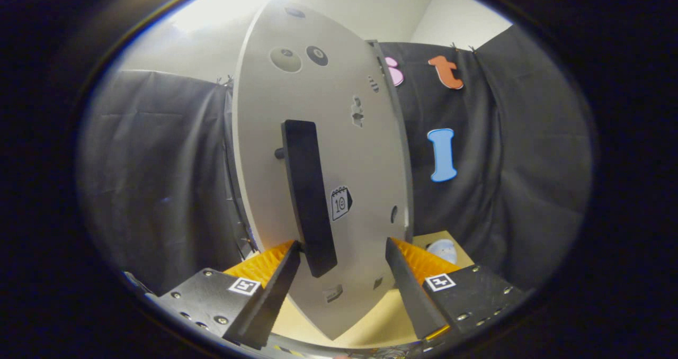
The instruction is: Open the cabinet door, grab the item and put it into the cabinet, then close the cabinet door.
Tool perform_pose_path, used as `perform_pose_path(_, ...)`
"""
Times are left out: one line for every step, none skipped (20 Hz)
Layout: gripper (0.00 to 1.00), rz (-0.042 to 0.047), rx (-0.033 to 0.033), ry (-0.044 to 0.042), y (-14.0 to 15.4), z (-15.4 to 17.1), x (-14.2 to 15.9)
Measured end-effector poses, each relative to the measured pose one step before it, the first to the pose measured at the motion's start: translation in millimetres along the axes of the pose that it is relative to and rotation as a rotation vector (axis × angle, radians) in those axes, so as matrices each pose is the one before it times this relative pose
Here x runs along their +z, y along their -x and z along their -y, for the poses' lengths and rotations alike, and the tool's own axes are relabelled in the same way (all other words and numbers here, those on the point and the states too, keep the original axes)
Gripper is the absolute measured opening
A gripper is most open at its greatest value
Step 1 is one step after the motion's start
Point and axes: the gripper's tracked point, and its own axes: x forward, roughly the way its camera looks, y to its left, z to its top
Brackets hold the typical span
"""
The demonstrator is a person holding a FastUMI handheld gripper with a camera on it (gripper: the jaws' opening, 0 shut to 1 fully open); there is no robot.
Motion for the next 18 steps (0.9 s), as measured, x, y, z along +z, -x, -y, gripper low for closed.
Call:
perform_pose_path(0.97,-0.00409,0.01198,0.00064,-7.86,-4.48,-1.23)
perform_pose_path(0.98,-0.0042,0.01049,-0.00031,-10.62,-8.22,0.07)
perform_pose_path(0.99,-0.00334,0.01519,-0.00201,-12.15,-11.71,-1.81)
perform_pose_path(1.0,-0.00518,0.01398,0.00258,-12.11,-11.19,-2.31)
perform_pose_path(1.0,0.00115,0.01008,0.00623,-13.63,-12.18,-0.88)
perform_pose_path(1.0,-0.00182,0.00708,0.0109,-12.92,-10.05,-0.34)
perform_pose_path(1.0,0.00013,0.00606,0.00861,-10.68,-6.18,-0.01)
perform_pose_path(1.0,-0.00529,0.00733,0.00358,-10.89,-6.9,-0.32)
perform_pose_path(1.0,-0.00191,0.00727,0.00562,-11.19,-5.95,0.53)
perform_pose_path(1.0,0.00191,0.00412,0.00726,-12.73,-7.71,1.08)
perform_pose_path(1.0,0.00008,0.00112,0.00874,-13.65,-6.11,0.55)
perform_pose_path(1.0,0.00032,-0.0027,0.0045,-9.89,-4.82,1.19)
perform_pose_path(1.0,0.00312,-0.00335,0.00957,-8.82,-5.45,-0.09)
perform_pose_path(1.0,0.01258,-0.00148,0.01903,-10.57,-3.61,1.71)
perform_pose_path(1.0,0.00782,-0.00522,0.01443,-11.2,-3.01,1.53)
perform_pose_path(1.0,-0.00137,-0.00563,0.00951,-9.62,-2.64,0.97)
perform_pose_path(1.0,0.00091,-0.00297,0.00759,-7.41,-2.05,0.08)
perform_pose_path(1.0,-0.00192,-0.00092,0.00686,-5.85,-1.58,0.9)
